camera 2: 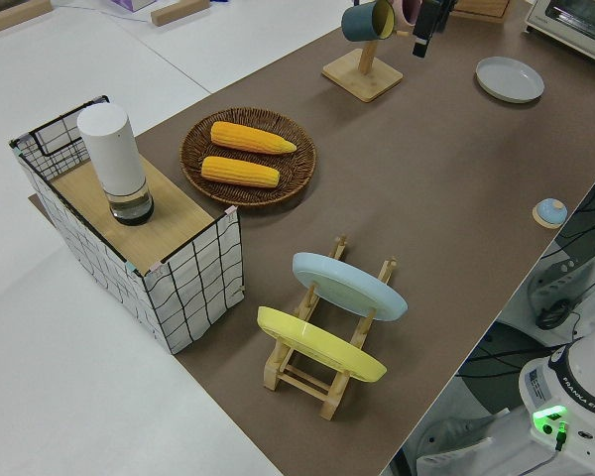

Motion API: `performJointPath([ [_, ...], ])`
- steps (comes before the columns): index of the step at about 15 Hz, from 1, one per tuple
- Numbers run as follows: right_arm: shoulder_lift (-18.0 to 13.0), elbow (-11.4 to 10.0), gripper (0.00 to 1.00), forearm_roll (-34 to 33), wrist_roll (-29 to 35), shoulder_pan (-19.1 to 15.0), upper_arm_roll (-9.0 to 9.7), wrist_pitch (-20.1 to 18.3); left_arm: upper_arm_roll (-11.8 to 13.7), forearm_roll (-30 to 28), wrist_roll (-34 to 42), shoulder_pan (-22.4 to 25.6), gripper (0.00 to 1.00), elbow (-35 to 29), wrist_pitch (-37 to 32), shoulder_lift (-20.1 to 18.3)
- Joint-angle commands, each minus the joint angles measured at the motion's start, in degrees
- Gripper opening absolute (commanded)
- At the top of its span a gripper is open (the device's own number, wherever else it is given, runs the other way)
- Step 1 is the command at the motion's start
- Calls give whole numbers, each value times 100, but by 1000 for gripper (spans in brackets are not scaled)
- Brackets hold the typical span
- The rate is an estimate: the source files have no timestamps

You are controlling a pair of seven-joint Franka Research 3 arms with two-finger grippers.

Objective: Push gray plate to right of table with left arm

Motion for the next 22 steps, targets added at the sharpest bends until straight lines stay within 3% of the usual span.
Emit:
performJointPath([
  [1, -17, 46, 983, 59, 14, -115, 86, -83, -36, -46, 663, 437, 998, -60, -336, -158],
  [8, -17, 46, 983, 59, 5, -115, 86, -83, 201, 86, 1569, 666, 998, -314, -337, -316],
  [14, -17, 46, 983, 59, 5, -115, 77, -83, 377, 218, 1992, 666, 998, -1351, 216, -965],
  [17, -17, 46, 983, 59, 14, -115, 77, -83, 421, 156, 2071, 649, 1000, -2089, 550, -1572],
  [22, -17, 46, 983, 59, 14, -115, 86, -83, 456, 139, 2089, 658, 1000, -2108, 463, -1644],
])
